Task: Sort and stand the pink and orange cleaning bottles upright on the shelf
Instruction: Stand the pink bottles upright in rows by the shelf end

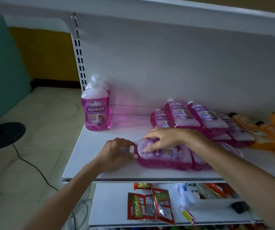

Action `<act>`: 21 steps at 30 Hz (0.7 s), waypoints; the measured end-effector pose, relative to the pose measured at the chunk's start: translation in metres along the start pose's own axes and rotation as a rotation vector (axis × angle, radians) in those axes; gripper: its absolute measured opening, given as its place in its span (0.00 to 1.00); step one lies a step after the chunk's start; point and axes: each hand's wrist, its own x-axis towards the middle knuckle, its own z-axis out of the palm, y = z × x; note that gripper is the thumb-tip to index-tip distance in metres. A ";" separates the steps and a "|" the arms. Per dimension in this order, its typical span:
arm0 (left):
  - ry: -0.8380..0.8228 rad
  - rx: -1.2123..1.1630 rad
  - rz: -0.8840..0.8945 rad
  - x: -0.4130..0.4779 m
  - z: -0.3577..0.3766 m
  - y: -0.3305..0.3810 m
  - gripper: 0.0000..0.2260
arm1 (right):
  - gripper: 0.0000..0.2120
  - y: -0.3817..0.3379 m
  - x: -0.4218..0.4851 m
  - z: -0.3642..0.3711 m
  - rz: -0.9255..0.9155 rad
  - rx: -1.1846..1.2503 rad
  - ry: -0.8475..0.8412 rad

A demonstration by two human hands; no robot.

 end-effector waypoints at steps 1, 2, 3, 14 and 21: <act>0.021 -0.062 -0.024 -0.001 -0.001 0.000 0.23 | 0.28 0.001 -0.002 0.001 -0.012 0.038 0.026; 0.035 -0.075 -0.044 -0.001 -0.001 0.001 0.17 | 0.28 0.002 -0.003 0.003 -0.022 0.072 0.067; 0.044 -0.067 -0.065 0.000 0.000 0.000 0.13 | 0.29 0.002 -0.003 0.005 -0.029 0.094 0.122; 0.291 -0.562 -0.236 -0.009 0.000 0.010 0.24 | 0.26 -0.019 0.022 0.016 -0.161 0.840 0.734; 0.226 -0.451 -0.210 -0.011 0.009 0.007 0.48 | 0.13 -0.007 0.061 0.019 -0.064 1.122 0.786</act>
